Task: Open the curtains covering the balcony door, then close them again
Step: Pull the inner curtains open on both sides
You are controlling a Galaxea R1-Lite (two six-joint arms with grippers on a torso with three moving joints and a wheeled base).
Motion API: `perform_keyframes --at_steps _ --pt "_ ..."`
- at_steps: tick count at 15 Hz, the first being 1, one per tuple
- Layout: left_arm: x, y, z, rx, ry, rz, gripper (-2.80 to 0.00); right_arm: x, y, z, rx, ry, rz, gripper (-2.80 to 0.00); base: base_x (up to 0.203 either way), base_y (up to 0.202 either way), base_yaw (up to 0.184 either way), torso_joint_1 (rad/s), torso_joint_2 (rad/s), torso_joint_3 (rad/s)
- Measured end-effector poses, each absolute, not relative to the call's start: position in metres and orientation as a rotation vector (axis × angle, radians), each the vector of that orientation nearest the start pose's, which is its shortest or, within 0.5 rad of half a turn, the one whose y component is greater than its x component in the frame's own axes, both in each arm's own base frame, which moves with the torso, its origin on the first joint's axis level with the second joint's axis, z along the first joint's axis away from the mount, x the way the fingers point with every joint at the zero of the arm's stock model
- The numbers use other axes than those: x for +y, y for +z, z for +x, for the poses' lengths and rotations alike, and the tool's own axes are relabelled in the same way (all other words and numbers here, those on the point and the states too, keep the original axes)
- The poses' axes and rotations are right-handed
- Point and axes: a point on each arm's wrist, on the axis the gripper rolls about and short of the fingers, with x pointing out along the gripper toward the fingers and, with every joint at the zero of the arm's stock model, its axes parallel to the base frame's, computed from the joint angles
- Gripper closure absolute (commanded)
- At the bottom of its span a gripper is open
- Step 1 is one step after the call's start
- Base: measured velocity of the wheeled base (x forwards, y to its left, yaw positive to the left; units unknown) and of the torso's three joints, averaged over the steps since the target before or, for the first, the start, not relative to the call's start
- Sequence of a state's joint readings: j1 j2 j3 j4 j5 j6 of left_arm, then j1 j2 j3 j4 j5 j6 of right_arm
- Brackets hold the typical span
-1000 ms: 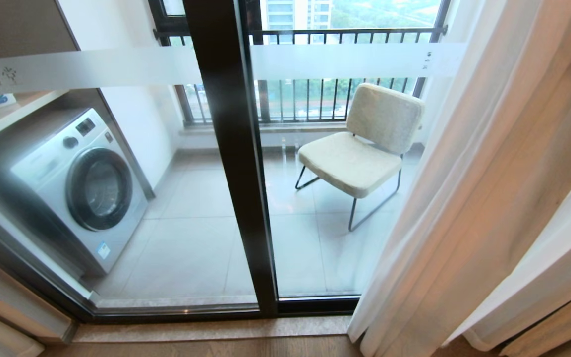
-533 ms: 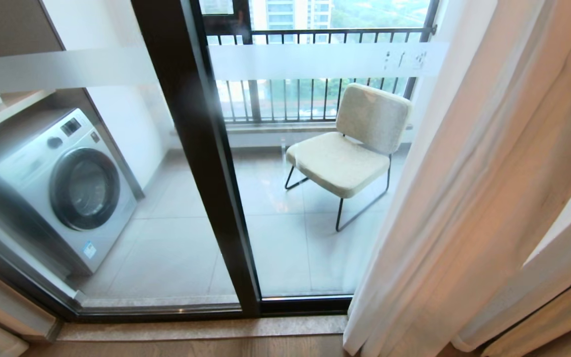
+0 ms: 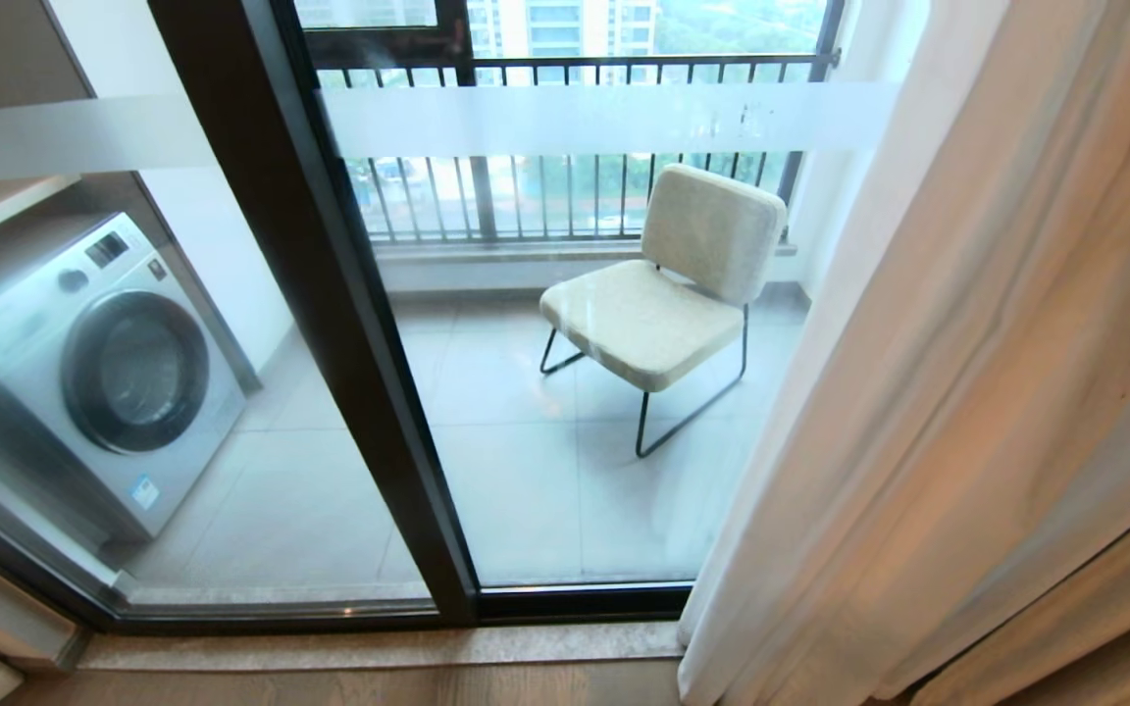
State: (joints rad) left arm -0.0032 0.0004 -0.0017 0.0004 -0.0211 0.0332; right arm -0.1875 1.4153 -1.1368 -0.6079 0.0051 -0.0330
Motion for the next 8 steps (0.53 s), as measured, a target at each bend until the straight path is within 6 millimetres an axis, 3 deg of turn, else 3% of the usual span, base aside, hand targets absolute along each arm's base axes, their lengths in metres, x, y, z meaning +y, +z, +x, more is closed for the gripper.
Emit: perform_keyframes --at_steps 8 --pt "-0.0004 0.0759 -0.0229 -0.001 -0.024 0.032 0.0 -0.0543 0.3513 0.2375 -0.309 -0.222 -0.069 0.0 0.0 -0.191 0.0 0.003 0.0 0.004"
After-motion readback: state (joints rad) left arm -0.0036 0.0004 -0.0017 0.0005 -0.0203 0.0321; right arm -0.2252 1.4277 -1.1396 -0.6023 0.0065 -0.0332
